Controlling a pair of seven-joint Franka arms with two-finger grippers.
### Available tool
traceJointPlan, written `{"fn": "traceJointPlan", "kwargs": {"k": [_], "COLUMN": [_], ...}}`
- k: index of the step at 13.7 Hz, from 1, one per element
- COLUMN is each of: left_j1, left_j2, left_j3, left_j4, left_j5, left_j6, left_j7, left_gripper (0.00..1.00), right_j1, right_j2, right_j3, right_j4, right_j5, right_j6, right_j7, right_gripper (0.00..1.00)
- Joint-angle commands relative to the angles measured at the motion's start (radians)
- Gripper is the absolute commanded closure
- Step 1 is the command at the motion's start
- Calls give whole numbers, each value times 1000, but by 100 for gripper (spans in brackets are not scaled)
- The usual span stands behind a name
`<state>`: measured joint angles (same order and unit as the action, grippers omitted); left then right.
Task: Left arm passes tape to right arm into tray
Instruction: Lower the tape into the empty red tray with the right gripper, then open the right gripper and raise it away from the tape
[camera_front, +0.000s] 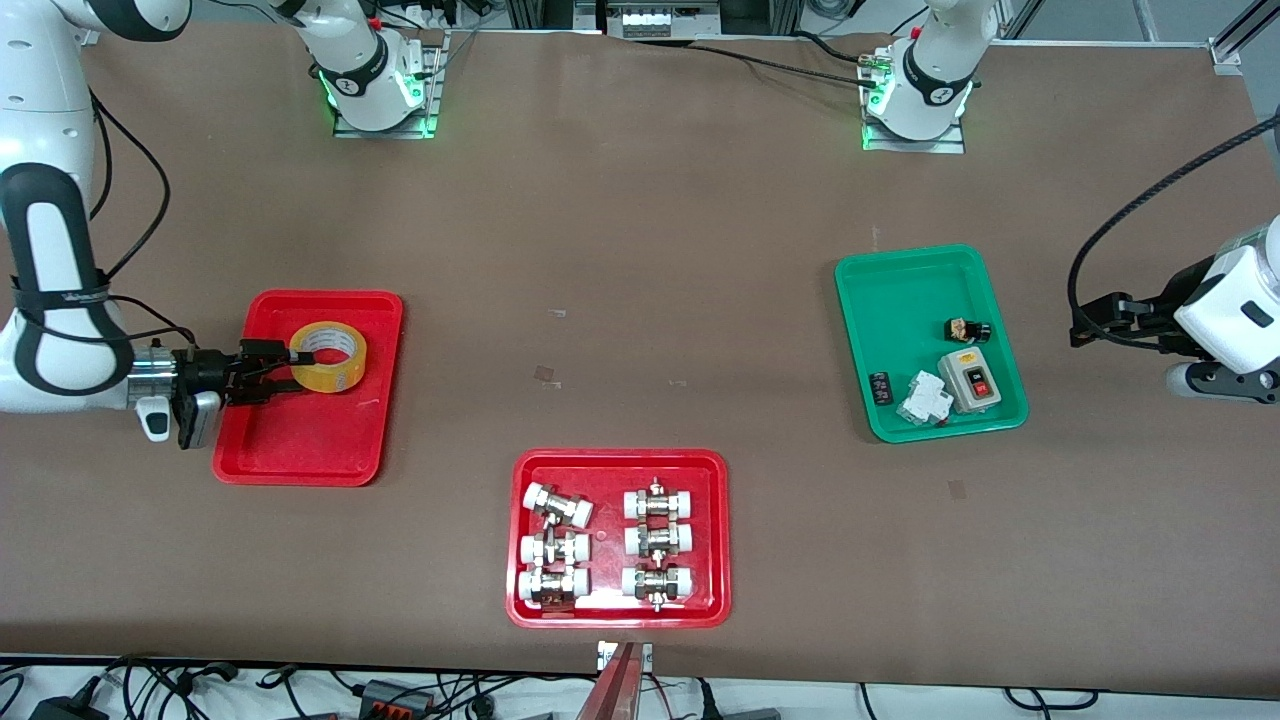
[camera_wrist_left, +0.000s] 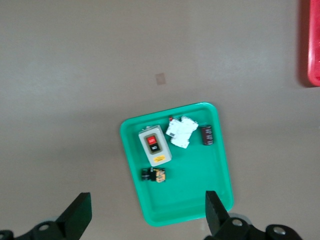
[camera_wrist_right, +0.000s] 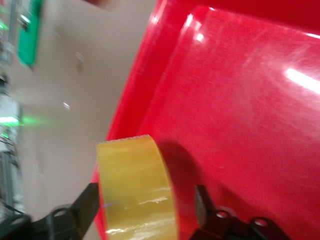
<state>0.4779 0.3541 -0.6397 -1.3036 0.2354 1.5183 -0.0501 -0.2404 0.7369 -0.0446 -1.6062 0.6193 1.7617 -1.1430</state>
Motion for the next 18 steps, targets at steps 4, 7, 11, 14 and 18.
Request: {"fn": "traceJointPlan", "kwargs": {"k": [4, 7, 11, 14, 18], "left_j1": [-144, -345, -438, -361, -357], "left_j2": [-89, -130, -179, -190, -190], "left_j3": [114, 402, 563, 542, 538], "left_j4": [-56, -62, -158, -197, -198], "left_j5": [21, -89, -213, -261, -260], "left_j6": [-29, -26, 3, 74, 89], "left_j7": [-20, 5, 65, 72, 70], "left_gripper": [0, 0, 0, 0, 0], "right_j1": [82, 121, 184, 229, 291], "right_j2": [-115, -262, -483, -624, -807], "right_j3": [0, -15, -14, -12, -1], "right_j4": [-12, -27, -101, -155, -256], "right_j5": [-214, -367, -548, -582, -621], "right_j6": [137, 144, 102, 27, 19], "right_j7": [-2, 193, 522, 783, 995], "right_gripper": [0, 0, 0, 0, 0]}}
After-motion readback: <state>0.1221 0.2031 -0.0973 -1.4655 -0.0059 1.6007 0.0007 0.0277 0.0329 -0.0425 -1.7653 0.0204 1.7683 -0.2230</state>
